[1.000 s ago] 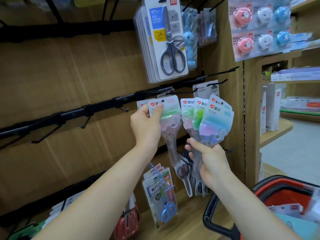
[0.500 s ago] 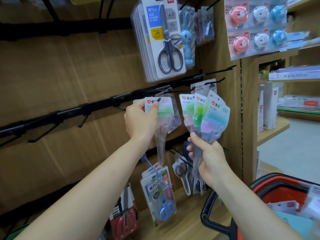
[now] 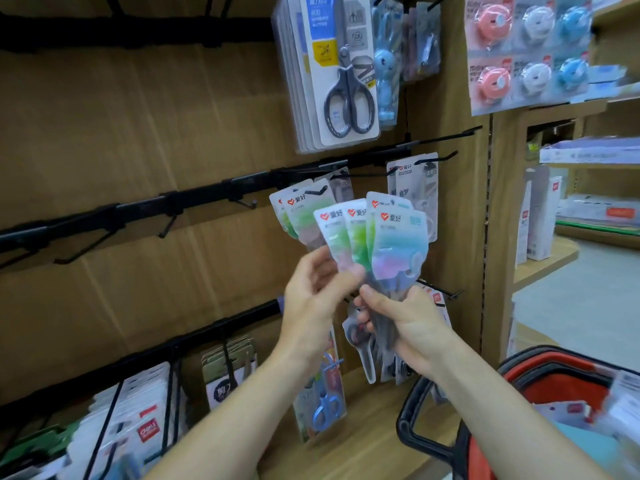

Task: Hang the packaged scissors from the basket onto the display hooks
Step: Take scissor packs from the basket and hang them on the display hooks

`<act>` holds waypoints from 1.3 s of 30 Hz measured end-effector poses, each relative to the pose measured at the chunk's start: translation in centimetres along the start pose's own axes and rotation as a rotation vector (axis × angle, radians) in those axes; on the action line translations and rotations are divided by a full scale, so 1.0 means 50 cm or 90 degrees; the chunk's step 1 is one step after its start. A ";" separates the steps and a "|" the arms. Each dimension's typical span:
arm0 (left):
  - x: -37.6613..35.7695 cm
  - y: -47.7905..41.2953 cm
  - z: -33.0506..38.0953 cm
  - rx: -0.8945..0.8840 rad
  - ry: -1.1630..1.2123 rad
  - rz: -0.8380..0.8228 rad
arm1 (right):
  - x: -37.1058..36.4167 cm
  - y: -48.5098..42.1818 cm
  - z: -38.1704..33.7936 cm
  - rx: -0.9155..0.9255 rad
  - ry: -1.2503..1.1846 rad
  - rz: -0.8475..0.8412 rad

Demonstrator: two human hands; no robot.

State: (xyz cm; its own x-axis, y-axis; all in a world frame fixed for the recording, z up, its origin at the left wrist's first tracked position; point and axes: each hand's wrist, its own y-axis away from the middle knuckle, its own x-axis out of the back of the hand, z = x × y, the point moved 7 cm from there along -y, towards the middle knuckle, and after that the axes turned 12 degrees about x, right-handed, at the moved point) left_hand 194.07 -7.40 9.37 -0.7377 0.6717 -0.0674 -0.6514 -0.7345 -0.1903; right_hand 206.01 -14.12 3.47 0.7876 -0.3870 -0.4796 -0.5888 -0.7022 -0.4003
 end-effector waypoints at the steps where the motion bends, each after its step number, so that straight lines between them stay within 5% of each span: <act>1: -0.011 0.005 -0.008 0.013 -0.003 -0.037 | -0.006 0.003 0.008 -0.011 0.020 -0.026; 11: 0.056 -0.016 -0.049 0.026 0.121 0.068 | -0.065 0.034 0.036 -0.066 0.181 -0.196; 14: 0.066 -0.021 -0.051 0.017 0.142 0.056 | -0.059 0.022 0.035 -0.061 0.134 -0.106; 17: 0.065 -0.027 -0.059 0.018 0.146 0.039 | -0.046 0.001 0.001 0.065 0.177 -0.012; 27: 0.078 -0.044 -0.063 0.017 0.230 0.002 | -0.060 -0.008 -0.028 0.044 0.041 -0.013; 39: 0.159 -0.051 -0.044 -0.062 0.207 0.144 | -0.024 -0.053 -0.051 0.060 0.118 0.082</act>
State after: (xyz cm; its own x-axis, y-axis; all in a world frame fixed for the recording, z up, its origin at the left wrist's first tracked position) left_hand 190.25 0.06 7.17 -0.7559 0.5010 -0.4214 -0.4473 -0.8653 -0.2263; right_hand 207.06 -13.32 7.09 0.7193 -0.5794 -0.3833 -0.6944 -0.5842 -0.4201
